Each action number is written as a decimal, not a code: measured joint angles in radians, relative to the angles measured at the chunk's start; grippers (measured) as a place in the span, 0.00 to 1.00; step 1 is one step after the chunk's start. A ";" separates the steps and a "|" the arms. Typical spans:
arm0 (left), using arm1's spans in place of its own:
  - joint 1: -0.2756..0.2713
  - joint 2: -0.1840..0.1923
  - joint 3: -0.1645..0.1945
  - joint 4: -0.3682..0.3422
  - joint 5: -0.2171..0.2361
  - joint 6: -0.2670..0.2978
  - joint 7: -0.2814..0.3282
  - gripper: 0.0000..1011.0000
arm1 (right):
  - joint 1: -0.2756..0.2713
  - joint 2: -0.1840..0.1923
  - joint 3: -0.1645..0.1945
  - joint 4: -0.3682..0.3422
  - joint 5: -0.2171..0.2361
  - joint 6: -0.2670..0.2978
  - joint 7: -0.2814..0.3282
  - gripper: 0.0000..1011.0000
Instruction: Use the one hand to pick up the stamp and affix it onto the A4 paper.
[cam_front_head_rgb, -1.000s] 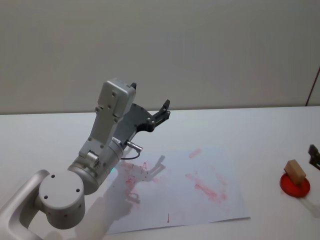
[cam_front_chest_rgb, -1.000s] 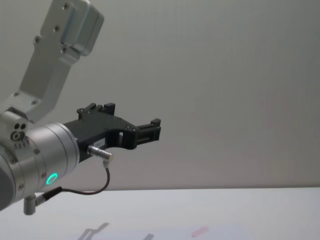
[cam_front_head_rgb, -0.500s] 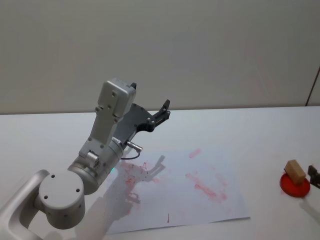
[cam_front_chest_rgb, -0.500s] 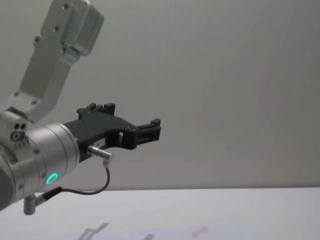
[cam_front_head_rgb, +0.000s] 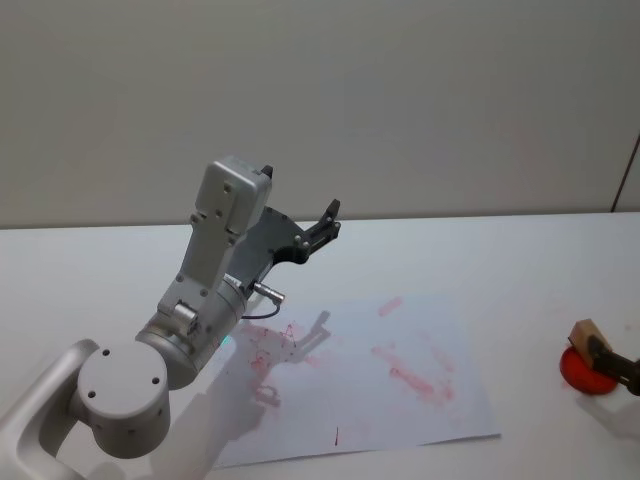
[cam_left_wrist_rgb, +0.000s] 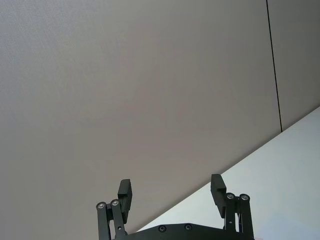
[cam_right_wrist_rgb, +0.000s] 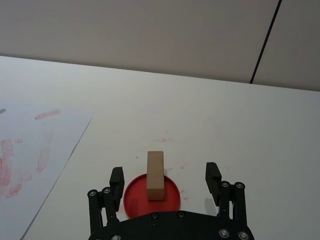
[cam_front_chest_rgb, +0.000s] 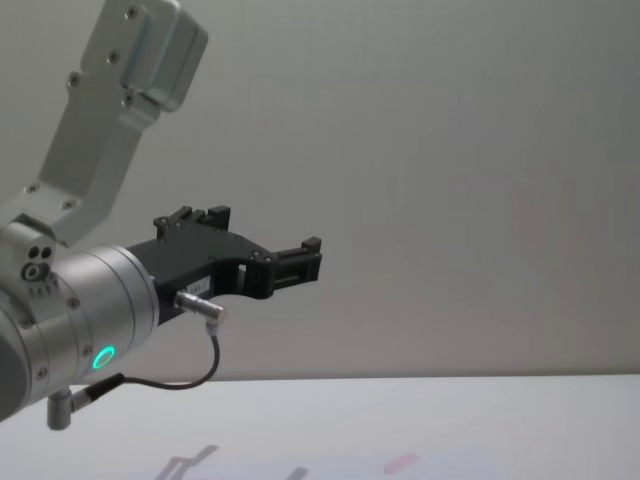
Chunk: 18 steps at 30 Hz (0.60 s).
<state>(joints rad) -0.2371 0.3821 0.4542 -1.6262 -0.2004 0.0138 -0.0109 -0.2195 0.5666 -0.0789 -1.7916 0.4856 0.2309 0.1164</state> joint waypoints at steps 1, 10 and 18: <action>0.000 0.000 0.000 0.000 0.000 0.000 0.000 0.99 | 0.014 -0.007 -0.006 0.010 -0.009 0.007 0.006 0.99; 0.000 0.000 0.000 0.000 0.000 0.000 0.000 0.99 | 0.073 -0.039 -0.033 0.050 -0.059 0.044 0.028 0.99; 0.000 0.000 0.000 0.000 0.000 0.000 0.000 0.99 | 0.116 -0.066 -0.055 0.084 -0.104 0.080 0.032 0.99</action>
<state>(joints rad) -0.2371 0.3821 0.4542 -1.6262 -0.2004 0.0138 -0.0109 -0.1038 0.5009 -0.1334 -1.7074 0.3812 0.3107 0.1484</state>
